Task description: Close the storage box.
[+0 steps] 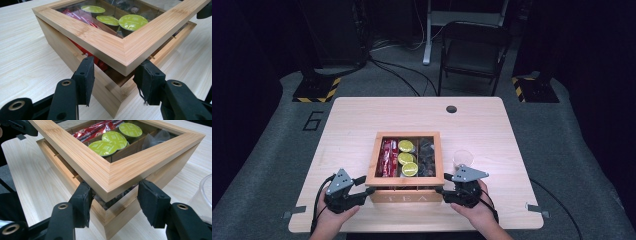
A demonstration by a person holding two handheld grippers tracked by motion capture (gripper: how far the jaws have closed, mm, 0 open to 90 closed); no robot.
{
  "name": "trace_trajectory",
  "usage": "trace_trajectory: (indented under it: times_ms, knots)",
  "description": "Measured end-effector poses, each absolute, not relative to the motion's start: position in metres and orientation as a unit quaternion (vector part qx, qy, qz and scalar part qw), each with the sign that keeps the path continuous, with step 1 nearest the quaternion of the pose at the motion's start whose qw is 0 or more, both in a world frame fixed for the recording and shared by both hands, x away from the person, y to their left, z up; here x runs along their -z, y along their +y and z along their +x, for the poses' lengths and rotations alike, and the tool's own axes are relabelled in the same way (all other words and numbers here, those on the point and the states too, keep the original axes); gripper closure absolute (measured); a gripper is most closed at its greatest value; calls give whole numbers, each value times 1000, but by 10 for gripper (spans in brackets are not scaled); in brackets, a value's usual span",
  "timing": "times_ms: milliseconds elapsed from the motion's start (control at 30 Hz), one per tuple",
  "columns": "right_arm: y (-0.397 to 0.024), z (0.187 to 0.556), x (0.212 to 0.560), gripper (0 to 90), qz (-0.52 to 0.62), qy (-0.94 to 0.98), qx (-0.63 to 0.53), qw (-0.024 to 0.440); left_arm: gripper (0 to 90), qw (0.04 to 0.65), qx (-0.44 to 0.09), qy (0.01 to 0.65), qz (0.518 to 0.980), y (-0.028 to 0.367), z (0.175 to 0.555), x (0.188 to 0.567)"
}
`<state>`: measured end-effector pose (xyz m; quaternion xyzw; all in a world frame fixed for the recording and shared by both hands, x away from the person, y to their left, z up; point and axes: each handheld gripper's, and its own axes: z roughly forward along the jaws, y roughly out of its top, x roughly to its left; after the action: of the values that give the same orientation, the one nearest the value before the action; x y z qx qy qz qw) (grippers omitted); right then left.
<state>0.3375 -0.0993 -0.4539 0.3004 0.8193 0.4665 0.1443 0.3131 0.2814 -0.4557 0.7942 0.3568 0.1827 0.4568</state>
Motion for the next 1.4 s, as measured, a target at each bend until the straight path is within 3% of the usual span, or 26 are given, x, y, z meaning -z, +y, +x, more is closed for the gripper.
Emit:
trace_trajectory:
  times_ms: [800, 900, 1100, 1400]
  knots:
    - [-94, 337, 463, 449, 299, 851, -414, 124, 455, 405, -147, 362, 827, 277, 314, 463]
    - [-95, 340, 464, 411, 290, 865, -394, 115, 359, 411, -130, 367, 824, 276, 315, 464]
    - [-95, 340, 462, 332, 298, 850, -418, 117, 354, 411, -134, 367, 824, 274, 315, 465]
    - [-99, 340, 455, 335, 299, 839, -435, 129, 355, 424, -153, 373, 811, 281, 316, 458]
